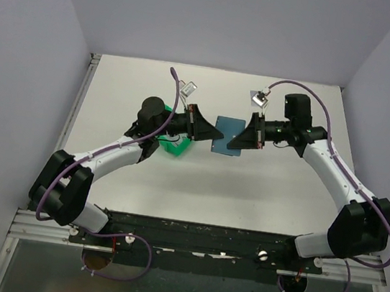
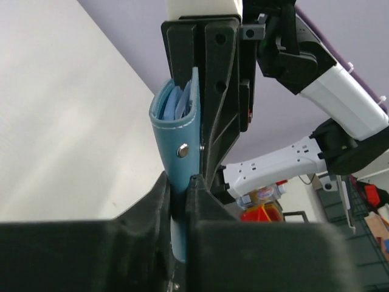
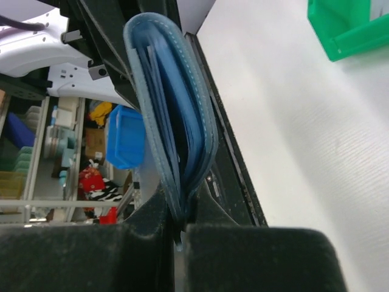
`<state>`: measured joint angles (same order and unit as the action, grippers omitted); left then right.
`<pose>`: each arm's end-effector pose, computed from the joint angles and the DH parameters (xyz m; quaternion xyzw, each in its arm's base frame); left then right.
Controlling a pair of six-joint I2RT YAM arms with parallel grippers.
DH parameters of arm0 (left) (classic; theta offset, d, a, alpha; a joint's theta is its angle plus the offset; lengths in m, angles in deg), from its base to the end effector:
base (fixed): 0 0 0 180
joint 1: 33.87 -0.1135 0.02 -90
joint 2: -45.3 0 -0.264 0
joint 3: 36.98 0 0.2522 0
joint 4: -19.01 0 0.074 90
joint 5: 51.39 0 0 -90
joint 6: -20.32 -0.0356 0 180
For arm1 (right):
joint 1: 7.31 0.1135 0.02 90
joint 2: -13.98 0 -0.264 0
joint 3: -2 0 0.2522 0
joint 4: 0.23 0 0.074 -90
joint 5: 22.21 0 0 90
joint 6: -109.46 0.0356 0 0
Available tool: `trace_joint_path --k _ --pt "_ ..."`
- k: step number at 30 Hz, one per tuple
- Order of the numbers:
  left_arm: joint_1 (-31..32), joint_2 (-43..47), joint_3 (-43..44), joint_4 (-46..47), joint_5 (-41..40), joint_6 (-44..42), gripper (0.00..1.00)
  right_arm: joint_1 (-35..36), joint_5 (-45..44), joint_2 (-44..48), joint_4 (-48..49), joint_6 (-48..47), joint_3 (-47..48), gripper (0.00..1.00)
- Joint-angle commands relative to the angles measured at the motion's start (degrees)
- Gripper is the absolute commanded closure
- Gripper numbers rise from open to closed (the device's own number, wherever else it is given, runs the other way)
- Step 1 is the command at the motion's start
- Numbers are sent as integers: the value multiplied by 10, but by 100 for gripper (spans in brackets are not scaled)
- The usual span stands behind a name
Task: Put the credit cards into the card holder
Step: Move the credit card to the center of the board.
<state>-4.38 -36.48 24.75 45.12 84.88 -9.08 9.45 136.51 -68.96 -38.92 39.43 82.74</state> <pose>0.2635 -0.1786 0.2987 0.1165 0.6708 -0.6695 0.2971 0.2827 0.1198 0.3089 -0.2134 0.7571 0.5953 0.1638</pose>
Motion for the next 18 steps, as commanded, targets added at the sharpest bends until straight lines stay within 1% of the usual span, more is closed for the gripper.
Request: trace_joint_path --k 1,3,5,6,7,10,12,13,14,16,18 --pt "4 -7 16 35 9 10 100 -2 7 28 19 14 -15 90" --pt "4 -2 14 37 1 14 100 -2 -6 44 50 37 -32 66" --pt "3 3 6 46 -18 24 100 -2 -23 65 126 87 -62 53" --pt "4 6 2 58 -23 36 100 -2 -30 73 170 119 -80 50" --pt "4 7 -4 77 -28 50 100 -3 -39 79 227 153 -95 47" --pt "4 9 -26 160 -60 107 100 -2 -92 96 368 249 -151 44" --pt "4 3 -45 222 -80 150 100 -2 -125 102 494 343 -198 43" --pt "4 -2 -50 250 -87 169 100 -1 -133 102 551 372 -214 42" --pt "4 -7 -54 279 -94 194 100 0 -147 101 587 393 -223 41" --pt "6 -16 -58 318 -105 220 100 5 -176 103 617 405 -233 41" --pt "9 -17 -59 325 -109 225 100 11 -199 107 640 416 -238 41"
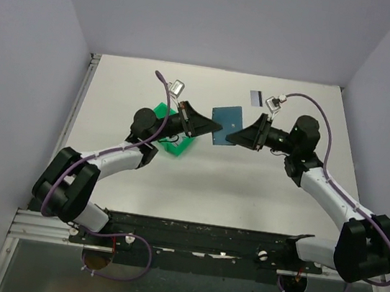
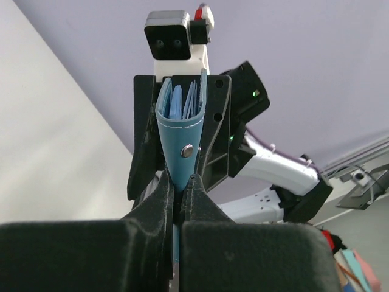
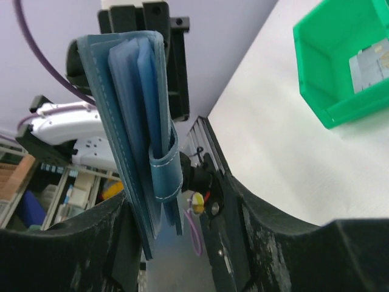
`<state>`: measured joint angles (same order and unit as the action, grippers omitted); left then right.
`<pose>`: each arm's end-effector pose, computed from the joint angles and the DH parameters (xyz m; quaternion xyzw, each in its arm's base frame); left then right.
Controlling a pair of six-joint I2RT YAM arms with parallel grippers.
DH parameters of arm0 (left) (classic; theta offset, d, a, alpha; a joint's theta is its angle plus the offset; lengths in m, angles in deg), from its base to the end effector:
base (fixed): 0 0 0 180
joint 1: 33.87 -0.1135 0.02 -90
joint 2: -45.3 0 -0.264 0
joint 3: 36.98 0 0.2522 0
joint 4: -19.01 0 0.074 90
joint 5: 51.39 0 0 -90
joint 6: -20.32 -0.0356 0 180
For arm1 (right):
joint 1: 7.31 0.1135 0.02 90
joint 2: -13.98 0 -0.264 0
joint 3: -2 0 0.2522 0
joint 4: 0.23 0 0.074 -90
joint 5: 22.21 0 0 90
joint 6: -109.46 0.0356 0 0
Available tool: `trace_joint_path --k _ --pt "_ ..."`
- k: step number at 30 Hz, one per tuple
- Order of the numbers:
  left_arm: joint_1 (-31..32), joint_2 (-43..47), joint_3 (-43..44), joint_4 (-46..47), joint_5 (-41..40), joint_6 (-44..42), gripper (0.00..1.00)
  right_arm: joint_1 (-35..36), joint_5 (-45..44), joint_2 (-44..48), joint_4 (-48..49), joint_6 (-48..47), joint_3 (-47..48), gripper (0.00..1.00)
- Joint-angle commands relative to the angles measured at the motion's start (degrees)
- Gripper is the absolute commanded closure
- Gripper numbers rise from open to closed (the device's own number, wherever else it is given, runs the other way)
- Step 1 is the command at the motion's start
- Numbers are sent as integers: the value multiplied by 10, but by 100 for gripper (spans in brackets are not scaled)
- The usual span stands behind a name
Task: Put the credit cards into the card holder
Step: Move the credit card to the center of the board.
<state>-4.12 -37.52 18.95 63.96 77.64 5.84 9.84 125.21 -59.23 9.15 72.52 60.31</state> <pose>0.2568 -0.1726 0.2929 0.0338 0.6152 -0.7254 0.3070 0.2589 0.1113 0.2924 -0.1070 0.7172 0.6300 0.2778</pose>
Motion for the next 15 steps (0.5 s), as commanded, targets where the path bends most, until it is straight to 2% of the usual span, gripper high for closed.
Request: trace_joint_path --k 1,4,8,14,15 --pt "8 -6 -1 131 -38 72 100 9 -91 9 174 93 -16 41" --pt "11 0 -5 123 -44 64 100 11 -108 4 232 129 -24 41" --pt "13 1 -10 117 -47 59 100 16 -123 4 249 143 -29 50" --pt "12 -9 -16 125 -46 61 100 19 -129 -3 242 146 -25 84" --pt "12 -15 -15 126 -44 62 97 19 -128 -5 240 146 -23 90"
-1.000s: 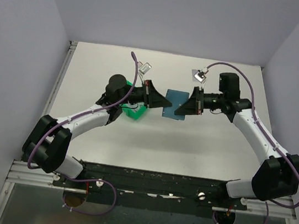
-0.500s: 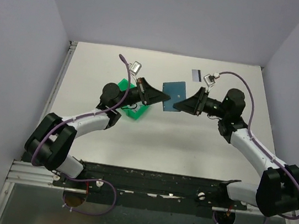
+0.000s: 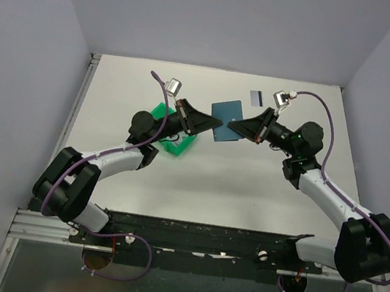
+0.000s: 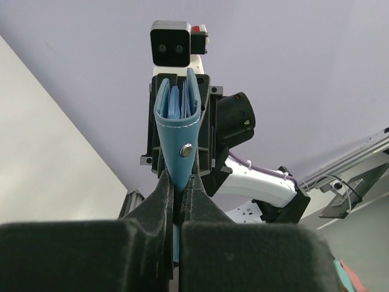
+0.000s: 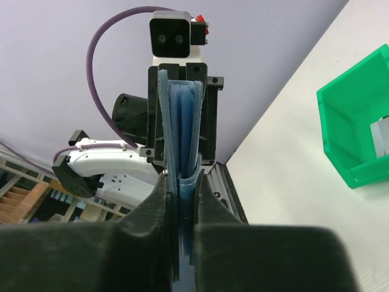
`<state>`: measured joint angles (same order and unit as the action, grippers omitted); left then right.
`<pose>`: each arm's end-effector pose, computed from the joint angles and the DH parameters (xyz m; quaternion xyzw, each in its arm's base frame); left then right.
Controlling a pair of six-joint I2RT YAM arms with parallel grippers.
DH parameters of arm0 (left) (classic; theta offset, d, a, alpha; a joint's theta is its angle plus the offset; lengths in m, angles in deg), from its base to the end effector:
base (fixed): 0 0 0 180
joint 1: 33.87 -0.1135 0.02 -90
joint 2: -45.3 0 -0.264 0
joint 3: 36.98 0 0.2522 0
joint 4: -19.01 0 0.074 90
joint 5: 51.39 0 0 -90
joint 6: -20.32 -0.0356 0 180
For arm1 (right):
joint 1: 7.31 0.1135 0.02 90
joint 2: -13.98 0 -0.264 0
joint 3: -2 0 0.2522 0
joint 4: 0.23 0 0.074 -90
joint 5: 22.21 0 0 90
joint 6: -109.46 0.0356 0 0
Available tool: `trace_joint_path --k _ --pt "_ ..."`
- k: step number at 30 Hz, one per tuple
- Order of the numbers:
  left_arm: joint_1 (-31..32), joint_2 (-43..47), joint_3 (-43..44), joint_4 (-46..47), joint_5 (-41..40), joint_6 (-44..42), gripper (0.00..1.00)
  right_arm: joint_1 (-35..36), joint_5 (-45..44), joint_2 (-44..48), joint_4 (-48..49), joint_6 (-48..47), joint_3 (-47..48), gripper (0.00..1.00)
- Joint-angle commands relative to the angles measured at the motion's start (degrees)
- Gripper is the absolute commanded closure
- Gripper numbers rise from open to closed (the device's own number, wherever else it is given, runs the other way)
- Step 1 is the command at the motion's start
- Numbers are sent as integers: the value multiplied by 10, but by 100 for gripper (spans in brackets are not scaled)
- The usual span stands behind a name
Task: Put the credit cards into the card holder
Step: Move the credit card to the center of the board.
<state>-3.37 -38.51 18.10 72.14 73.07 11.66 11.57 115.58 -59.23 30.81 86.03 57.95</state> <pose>0.2541 -0.1731 0.2974 0.0028 0.5742 -0.7549 0.3170 0.2561 0.1155 0.3147 -0.0634 0.6450 0.6717 0.3589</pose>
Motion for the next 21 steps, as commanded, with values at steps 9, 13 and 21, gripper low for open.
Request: trace_joint_path --k 9,13,21 --pt "-62 38 1 -101 39 -38 13 -8 -189 -2 -530 -319 242 100" --pt "-91 81 27 -271 54 -130 11 -25 -290 -140 -782 -440 453 100" --pt "-120 85 44 -365 75 -190 11 -35 -436 -447 -1046 -579 867 100"
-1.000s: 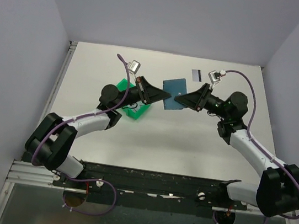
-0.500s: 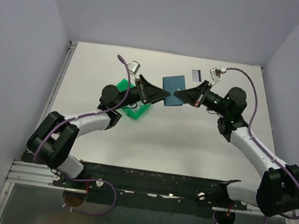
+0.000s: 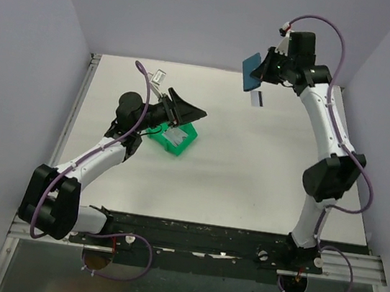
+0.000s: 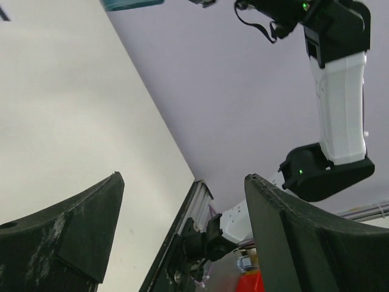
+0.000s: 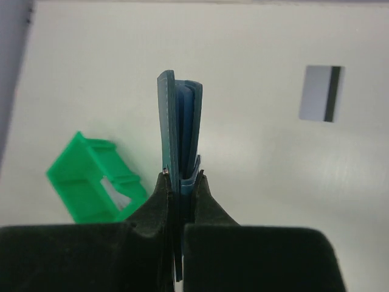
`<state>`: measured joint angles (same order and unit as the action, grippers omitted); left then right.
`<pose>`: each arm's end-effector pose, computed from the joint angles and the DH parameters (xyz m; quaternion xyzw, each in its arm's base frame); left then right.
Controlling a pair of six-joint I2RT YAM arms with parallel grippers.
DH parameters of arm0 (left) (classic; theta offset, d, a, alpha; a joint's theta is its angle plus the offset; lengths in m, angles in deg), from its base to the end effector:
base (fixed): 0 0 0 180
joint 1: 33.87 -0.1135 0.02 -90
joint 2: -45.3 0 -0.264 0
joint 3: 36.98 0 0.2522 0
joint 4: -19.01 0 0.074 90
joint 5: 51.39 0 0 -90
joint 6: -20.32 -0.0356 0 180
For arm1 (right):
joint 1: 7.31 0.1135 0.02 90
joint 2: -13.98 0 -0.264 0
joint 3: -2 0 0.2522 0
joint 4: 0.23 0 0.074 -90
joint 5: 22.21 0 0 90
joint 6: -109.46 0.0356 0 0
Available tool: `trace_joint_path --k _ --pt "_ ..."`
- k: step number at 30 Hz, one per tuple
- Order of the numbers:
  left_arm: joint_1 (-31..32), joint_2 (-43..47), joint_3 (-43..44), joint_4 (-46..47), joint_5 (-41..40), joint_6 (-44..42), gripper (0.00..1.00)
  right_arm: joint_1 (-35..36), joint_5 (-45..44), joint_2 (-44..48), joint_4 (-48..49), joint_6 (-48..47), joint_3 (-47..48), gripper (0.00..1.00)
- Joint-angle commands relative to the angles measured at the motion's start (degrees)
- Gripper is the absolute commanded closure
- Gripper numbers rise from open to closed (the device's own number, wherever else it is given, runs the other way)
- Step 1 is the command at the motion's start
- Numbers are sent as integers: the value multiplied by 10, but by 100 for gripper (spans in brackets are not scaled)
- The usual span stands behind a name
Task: Put the credit cards into the card holder
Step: Move the credit card to the center of the board.
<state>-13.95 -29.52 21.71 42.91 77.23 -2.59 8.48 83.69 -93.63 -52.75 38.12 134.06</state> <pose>0.2689 -0.1211 0.3120 -0.0200 0.6684 -0.6472 0.3660 0.4063 0.1250 0.4186 -0.0499 0.8508 0.2642 0.4516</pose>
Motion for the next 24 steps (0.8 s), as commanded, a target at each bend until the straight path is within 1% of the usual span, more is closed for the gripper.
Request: trace_joint_path --k 1,4,8,13,19,24 --pt "-18 -9 6 -69 39 -46 11 -6 -132 -130 -215 -108 137 100" --pt "-30 -28 3 -58 53 -42 11 -20 -156 -188 -216 -118 204 100" --pt "-48 -58 8 -42 77 -37 12 -51 -156 -243 -185 -116 230 100" --pt "-62 -93 14 -15 100 -25 12 -85 -153 -330 -193 -119 310 100" --pt "-71 -137 27 2 121 -20 13 -105 -128 -376 -155 -113 317 100" --pt "-74 -178 39 35 134 -3 14 -132 -57 -400 -117 -59 331 100"
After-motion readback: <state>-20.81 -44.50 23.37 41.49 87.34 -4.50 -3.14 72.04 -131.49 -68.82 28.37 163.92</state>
